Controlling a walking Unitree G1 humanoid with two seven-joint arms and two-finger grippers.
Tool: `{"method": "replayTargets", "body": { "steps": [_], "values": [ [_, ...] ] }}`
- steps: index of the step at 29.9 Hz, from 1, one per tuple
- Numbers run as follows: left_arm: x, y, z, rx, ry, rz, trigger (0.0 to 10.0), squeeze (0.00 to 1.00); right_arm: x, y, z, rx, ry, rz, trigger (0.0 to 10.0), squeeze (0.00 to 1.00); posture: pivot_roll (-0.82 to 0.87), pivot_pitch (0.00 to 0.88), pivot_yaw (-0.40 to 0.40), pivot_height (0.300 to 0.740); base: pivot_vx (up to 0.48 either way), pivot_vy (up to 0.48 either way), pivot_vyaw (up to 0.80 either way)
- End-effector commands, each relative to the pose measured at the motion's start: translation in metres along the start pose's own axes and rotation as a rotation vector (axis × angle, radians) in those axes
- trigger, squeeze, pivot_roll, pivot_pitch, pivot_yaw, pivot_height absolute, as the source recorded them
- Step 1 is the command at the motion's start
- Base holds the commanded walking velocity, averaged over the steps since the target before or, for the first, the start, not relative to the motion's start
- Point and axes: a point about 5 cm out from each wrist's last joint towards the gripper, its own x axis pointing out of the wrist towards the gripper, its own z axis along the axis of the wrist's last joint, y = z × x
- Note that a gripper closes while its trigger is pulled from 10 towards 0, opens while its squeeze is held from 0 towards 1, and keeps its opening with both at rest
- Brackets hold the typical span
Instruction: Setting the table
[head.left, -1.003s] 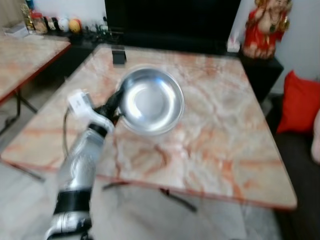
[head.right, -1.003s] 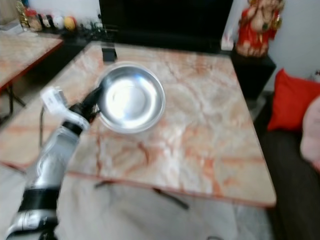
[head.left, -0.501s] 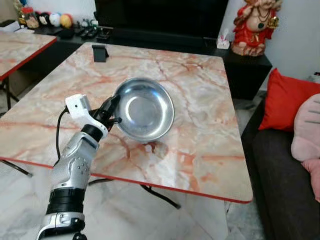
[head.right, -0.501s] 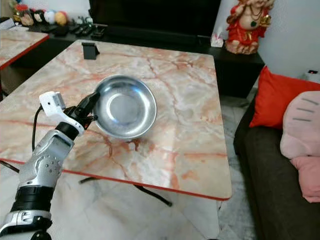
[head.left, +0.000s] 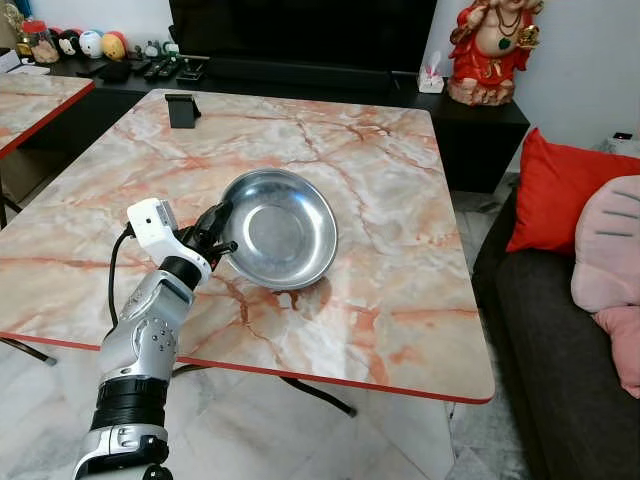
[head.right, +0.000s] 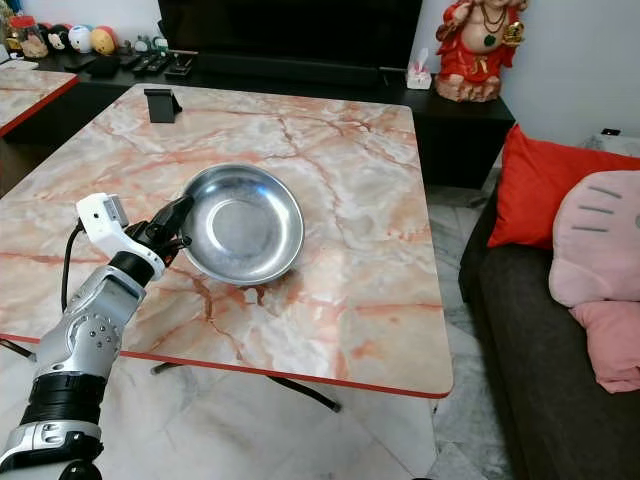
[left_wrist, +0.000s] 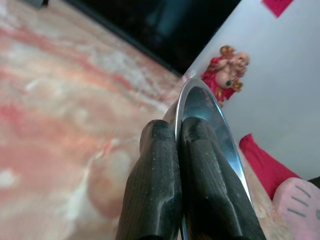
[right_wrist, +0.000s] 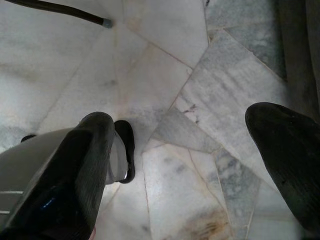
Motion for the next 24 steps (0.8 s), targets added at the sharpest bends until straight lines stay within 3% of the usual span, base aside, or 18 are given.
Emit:
{"method": "replayTargets", "body": {
  "steps": [1, 6, 11, 18, 24],
  "values": [
    [-0.006, 0.005, -0.001, -0.06, -0.008, 0.053, 10.0, 0.0, -0.002, -0.001, -0.005, 0.007, 0.019, -0.003, 10.0, 0.0, 0.04, 0.0, -0.036, 0.74, 0.0, 0.0, 0.0],
    [-0.014, 0.01, -0.004, -0.123, 0.002, 0.085, 10.0, 0.0, -0.002, -0.001, -0.005, 0.007, 0.021, -0.002, 10.0, 0.0, 0.05, 0.0, -0.033, 0.74, 0.0, 0.0, 0.0],
    [-0.032, 0.027, 0.001, -0.131, 0.0, 0.172, 10.0, 0.0, -0.002, 0.0, -0.006, 0.004, 0.024, 0.003, 10.0, 0.0, 0.05, 0.0, -0.035, 0.74, 0.0, 0.0, 0.0],
    [-0.038, 0.032, 0.004, -0.121, 0.007, 0.183, 10.0, 0.0, -0.002, -0.001, -0.006, 0.001, 0.026, 0.007, 10.0, 0.0, 0.06, 0.0, -0.037, 0.74, 0.0, 0.0, 0.0],
    [-0.041, 0.031, -0.003, -0.12, 0.075, 0.184, 10.0, 0.0, -0.002, 0.0, -0.005, 0.002, 0.024, 0.012, 10.0, 0.0, 0.05, 0.0, -0.034, 0.74, 0.0, 0.0, 0.0]
  ]
}}
